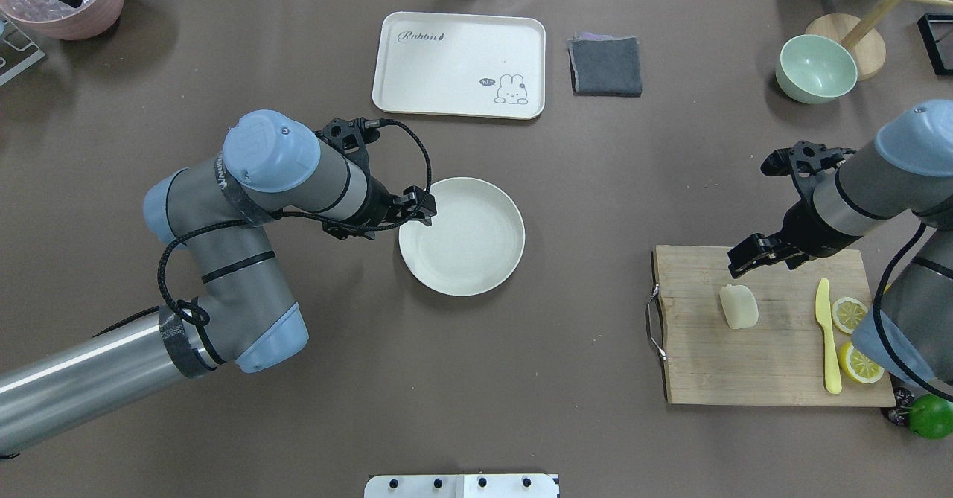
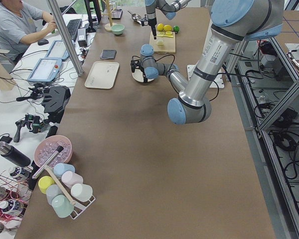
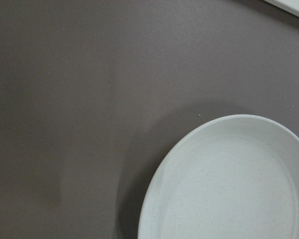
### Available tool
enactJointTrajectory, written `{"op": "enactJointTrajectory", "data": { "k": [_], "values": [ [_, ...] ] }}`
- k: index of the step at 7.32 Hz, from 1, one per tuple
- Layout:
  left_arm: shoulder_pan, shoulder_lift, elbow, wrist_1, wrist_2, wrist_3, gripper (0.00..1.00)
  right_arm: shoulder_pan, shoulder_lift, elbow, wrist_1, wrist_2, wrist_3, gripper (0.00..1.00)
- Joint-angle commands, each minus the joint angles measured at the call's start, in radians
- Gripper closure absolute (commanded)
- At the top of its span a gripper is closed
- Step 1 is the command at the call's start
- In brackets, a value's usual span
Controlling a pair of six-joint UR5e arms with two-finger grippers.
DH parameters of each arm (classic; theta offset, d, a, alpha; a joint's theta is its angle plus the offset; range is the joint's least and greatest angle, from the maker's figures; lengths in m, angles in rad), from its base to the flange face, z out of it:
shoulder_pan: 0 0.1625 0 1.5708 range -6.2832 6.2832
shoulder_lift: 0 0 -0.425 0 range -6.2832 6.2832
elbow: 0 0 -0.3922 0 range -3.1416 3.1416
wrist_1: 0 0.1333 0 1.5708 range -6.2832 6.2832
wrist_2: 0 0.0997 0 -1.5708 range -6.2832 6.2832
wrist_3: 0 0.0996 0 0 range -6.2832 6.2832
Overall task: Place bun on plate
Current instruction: 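Hold the plate with the left gripper while the right gripper reaches over the white bun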
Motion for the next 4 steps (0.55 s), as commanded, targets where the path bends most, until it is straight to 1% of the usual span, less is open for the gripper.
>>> {"op": "enactJointTrajectory", "data": {
  "k": [1,2,3,4],
  "values": [
    [-0.001,0.001,-0.001,0.000,0.001,-0.001,0.02,-0.041,-0.028,-0.013,0.114,-0.022,0.097,0.05],
    [-0.001,0.003,-0.002,0.000,-0.001,-0.001,0.02,-0.082,-0.023,-0.013,0.115,-0.078,0.142,0.06],
    [-0.001,0.004,-0.002,0.000,-0.001,0.001,0.02,-0.103,-0.023,-0.008,0.115,-0.095,0.159,0.06],
    [-0.001,0.006,-0.004,-0.001,-0.001,0.001,0.02,-0.107,-0.027,-0.008,0.115,-0.097,0.156,0.11]
  ]
}}
